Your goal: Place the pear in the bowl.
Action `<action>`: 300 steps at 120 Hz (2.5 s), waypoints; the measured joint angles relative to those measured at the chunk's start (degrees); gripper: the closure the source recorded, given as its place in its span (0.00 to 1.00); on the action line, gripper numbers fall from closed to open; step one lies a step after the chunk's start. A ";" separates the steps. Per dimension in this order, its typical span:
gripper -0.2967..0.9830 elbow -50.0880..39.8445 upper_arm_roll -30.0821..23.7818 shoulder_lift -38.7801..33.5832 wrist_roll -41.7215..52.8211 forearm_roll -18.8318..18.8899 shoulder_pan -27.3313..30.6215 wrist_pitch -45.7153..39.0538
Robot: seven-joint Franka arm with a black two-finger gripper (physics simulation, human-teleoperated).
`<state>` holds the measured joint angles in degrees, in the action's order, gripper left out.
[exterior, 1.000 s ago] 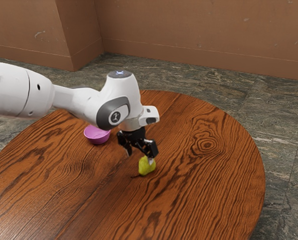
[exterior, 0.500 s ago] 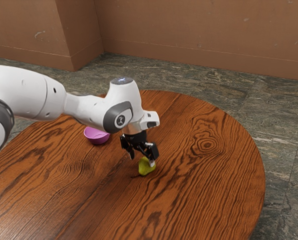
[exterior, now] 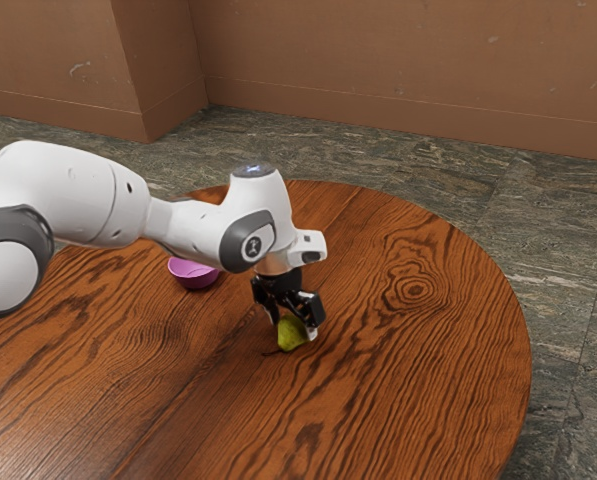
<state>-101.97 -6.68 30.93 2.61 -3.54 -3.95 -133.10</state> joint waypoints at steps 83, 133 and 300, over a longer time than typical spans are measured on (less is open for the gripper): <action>0.52 0.16 0.19 -1.25 2.40 -1.76 0.72 1.37; 0.60 2.58 10.88 -7.11 2.34 -0.62 1.29 9.90; 0.29 28.80 15.82 8.31 18.08 -4.93 9.31 28.58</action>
<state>-73.17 9.14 39.24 20.68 -8.46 5.36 -104.52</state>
